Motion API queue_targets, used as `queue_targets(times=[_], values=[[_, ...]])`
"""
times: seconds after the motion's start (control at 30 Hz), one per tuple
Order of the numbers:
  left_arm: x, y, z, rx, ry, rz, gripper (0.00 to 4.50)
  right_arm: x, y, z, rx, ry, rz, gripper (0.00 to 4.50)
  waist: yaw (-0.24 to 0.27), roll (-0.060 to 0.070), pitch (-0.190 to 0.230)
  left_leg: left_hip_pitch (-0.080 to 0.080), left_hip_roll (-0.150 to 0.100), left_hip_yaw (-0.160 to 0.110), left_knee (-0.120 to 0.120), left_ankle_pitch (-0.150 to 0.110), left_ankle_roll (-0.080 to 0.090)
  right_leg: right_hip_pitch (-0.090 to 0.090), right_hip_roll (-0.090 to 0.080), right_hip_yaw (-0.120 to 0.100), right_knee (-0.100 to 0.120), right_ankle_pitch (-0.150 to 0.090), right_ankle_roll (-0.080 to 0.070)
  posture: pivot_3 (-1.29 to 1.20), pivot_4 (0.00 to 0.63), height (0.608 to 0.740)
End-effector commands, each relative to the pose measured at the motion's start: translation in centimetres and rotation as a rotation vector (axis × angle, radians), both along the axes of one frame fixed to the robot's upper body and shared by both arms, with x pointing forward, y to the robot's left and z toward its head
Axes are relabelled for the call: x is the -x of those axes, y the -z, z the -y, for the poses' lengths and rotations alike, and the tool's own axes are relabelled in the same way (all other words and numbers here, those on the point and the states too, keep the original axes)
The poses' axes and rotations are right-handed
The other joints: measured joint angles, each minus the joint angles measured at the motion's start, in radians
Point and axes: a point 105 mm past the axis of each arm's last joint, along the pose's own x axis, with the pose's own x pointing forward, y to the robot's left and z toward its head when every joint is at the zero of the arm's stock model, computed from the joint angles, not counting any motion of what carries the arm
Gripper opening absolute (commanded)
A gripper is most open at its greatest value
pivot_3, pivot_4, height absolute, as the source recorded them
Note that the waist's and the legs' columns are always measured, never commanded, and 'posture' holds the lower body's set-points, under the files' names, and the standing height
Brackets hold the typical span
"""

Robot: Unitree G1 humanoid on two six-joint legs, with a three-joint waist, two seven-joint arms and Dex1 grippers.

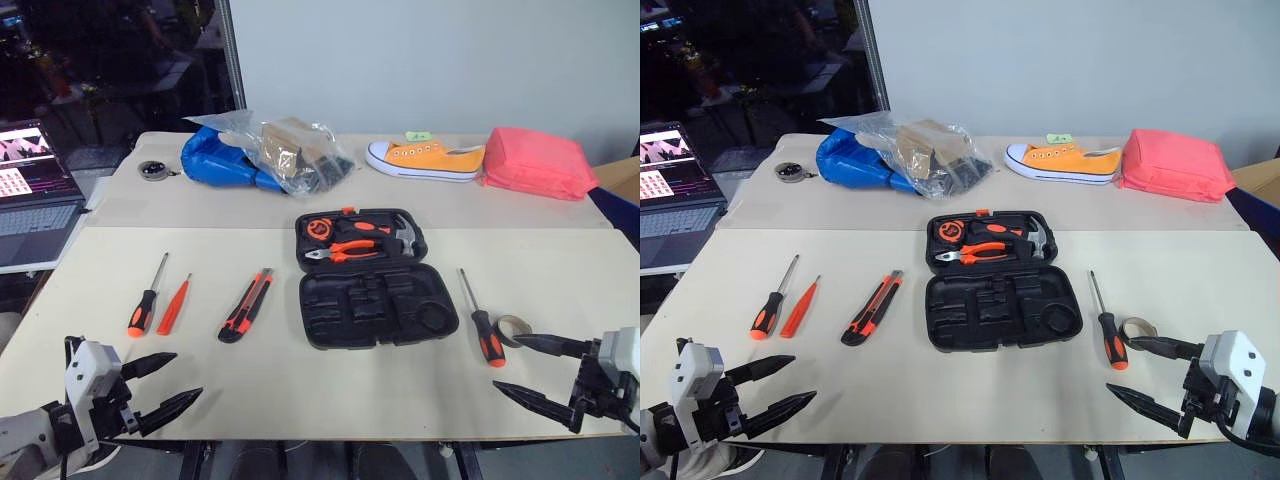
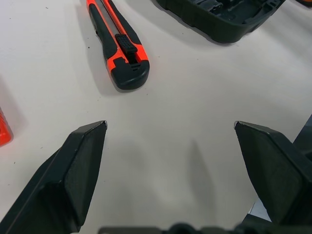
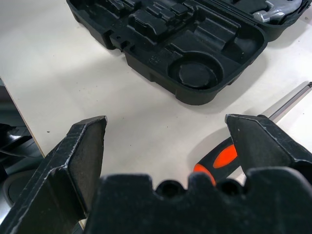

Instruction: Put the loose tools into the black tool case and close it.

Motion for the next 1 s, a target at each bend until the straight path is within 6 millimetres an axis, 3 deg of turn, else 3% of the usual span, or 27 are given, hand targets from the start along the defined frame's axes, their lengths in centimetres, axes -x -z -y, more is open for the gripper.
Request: queue_targets(times=[0.03, 0.17, 0.3, 0.4, 0.5, 0.73, 1.0], values=[[-0.1, -0.3, 0.3, -0.007, -0.001, 0.043, 4.5, -0.2, -0.3, -0.1, 0.003, 0.003, 0.036, 4.48, 0.0, 0.0, 0.0, 0.0, 0.0, 0.0, 0.0, 0.0, 0.0, 0.0, 0.0, 0.0, 0.0, 0.0, 0.0, 0.0, 0.15, 0.74], [-0.8, -0.6, 0.3, 0.023, -0.079, 0.094, 4.5, -0.7, -0.4, -0.6, -0.044, 0.033, 0.062, 4.48, 0.0, 0.0, 0.0, 0.0, 0.0, 0.0, 0.0, 0.0, 0.0, 0.0, 0.0, 0.0, 0.0, 0.0, 0.0, 0.0, 0.15, 0.74], [-2.4, -1.4, -0.3, 0.047, -0.224, 0.154, 4.5, -2.3, -2.6, -2.6, -0.137, 0.013, 0.134, 4.48, -0.002, 0.0, 0.0, 0.0, 0.0, 0.0, 0.001, 0.0, 0.0, 0.0, 0.0, 0.001, 0.001, 0.001, 0.001, 0.0, 0.15, 0.74], [-5.0, -3.6, -2.3, 0.082, -0.462, 0.245, 4.5, -4.1, -5.9, -6.4, -0.25, -0.115, 0.213, 4.48, -0.005, 0.0, 0.0, 0.002, 0.0, 0.0, 0.002, 0.0, 0.0, 0.002, 0.001, 0.001, 0.003, 0.003, 0.002, 0.0, 0.15, 0.74], [-6.3, -4.9, -3.8, 0.084, -0.582, 0.218, 4.5, -4.9, -7.4, -9.0, -0.268, -0.241, 0.25, 4.48, -0.004, -0.002, 0.002, 0.008, 0.001, -0.001, 0.001, 0.0, 0.0, 0.007, 0.003, 0.0, 0.003, 0.007, 0.004, 0.0, 0.15, 0.74], [-7.8, -7.1, -5.2, -0.066, -0.604, 0.057, 4.5, -5.4, -8.1, -12.2, -0.232, -0.442, 0.25, 4.48, 0.002, -0.004, 0.002, 0.006, 0.0, -0.002, 0.0, 0.0, 0.0, 0.008, 0.002, -0.004, 0.002, 0.002, 0.007, 0.0, 0.15, 0.74], [-8.6, -6.3, -5.7, -0.162, -0.64, -0.111, 4.5, -5.6, -8.0, -13.2, -0.238, -0.516, 0.26, 4.48, 0.001, -0.004, 0.002, -0.005, -0.002, -0.003, 0.001, -0.006, 0.001, -0.002, -0.001, -0.005, 0.003, 0.005, 0.002, 0.0, 0.15, 0.74]])
